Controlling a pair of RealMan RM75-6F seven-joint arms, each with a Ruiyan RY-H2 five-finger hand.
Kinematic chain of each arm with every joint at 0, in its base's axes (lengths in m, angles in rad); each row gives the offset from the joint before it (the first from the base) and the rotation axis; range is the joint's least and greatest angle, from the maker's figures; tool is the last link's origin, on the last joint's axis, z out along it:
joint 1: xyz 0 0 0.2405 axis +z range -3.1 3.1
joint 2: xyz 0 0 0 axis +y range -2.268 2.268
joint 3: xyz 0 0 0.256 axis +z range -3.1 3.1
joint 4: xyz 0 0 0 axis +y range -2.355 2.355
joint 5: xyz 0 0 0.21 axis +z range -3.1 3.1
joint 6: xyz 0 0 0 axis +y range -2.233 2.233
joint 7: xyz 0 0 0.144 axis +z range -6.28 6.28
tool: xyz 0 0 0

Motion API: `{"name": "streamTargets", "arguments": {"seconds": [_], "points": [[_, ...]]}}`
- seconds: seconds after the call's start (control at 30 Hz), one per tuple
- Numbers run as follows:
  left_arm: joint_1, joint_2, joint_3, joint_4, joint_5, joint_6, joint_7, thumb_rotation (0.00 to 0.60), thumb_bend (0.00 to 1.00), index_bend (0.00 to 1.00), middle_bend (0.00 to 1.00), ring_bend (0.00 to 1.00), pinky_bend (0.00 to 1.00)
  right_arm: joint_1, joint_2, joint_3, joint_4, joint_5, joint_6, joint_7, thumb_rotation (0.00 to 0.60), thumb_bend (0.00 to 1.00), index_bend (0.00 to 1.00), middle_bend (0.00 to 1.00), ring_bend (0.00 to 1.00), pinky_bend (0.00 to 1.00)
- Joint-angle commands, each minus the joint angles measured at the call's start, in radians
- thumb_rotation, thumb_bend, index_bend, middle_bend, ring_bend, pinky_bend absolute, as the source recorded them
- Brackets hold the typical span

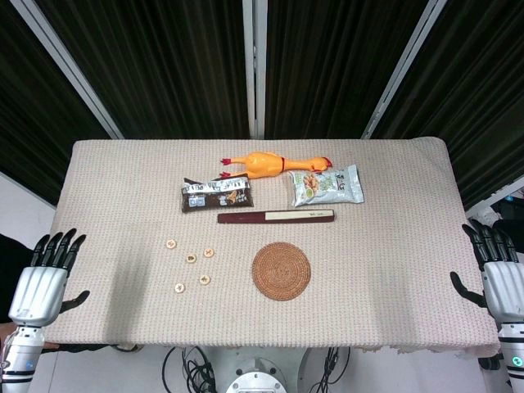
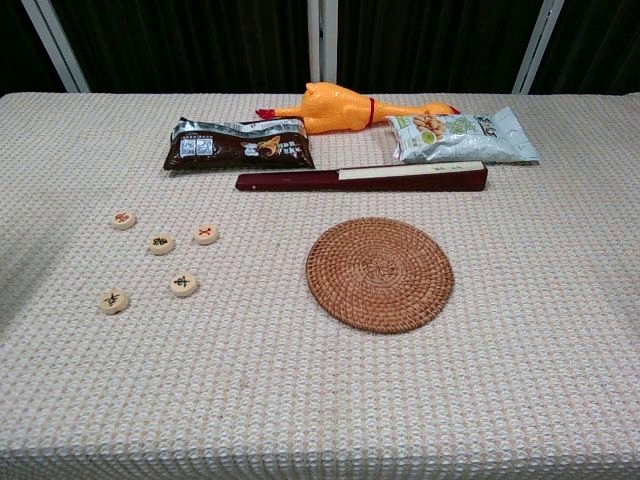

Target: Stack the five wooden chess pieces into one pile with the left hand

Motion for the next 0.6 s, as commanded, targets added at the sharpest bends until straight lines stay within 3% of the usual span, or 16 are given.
{"name": "streamTargets", "arguments": {"seconds": [0.03, 0.6], "points": [[0.001, 0.001, -0.001, 0.001, -0.004, 0.001, -0.001, 0.600, 0.12, 0.08, 0.00, 0.00, 0.00, 0.000, 0.000, 0.000, 0.000, 0.000, 0.000, -0.001, 0.600, 0.28, 0.00, 0.00, 0.00, 0.00], [-0.004, -0.008, 0.004, -0.026, 0.038, 0.008, 0.018, 0.600, 0.13, 0.08, 0.00, 0.00, 0.00, -0.008, -0.001, -0.013, -0.001, -0.031, 0.019, 0.001, 0.600, 0.28, 0.00, 0.00, 0.00, 0.00]]}}
